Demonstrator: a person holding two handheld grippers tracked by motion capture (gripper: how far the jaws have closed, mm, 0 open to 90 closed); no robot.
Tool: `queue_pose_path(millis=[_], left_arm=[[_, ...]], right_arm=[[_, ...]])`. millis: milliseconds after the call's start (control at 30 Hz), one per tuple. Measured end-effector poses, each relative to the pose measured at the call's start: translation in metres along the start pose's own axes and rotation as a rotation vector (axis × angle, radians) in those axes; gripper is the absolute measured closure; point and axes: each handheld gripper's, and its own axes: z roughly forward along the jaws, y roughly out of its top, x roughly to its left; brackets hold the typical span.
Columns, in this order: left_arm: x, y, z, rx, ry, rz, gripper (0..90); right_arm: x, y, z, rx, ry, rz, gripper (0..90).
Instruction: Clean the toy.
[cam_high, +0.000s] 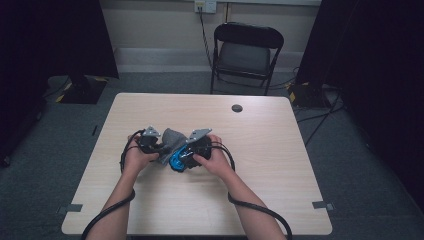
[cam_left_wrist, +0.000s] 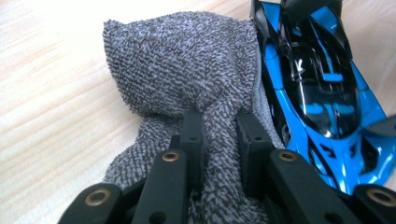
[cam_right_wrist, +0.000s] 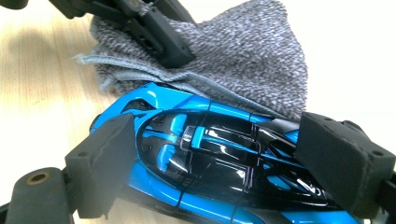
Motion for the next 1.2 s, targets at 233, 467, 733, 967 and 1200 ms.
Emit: queue_pose_path(millis=[233,467,733,967,1200], left_arm=[[-0.004,-0.009,-0.008,-0.005,0.000,-0.013,75.5],[-0.009,-0.017,-0.014,-0.018,-0.006,-0.024,75.8],[-0.016,-0.026,-0.022,-0.031,-0.003,-0.041,75.9],[-0.022,-0.037,-0.030,-0.044,-0.010,-0.045,75.9],[-0.024,-0.047,-0.039,-0.049,-0.027,-0.061,75.9]], right_arm=[[0.000,0.000,0.000,0.002,-0.004,0.002,11.5],[0.000,0.000,0.000,0.001,-0.003,0.001,11.6],[0.001,0.001,0.000,0.004,-0.002,0.001,11.6],[0.001,0.001,0.000,0.006,-0.002,0.001,11.5],[0.001,0.001,0.000,0.008,-0.002,0.002,11.6]])
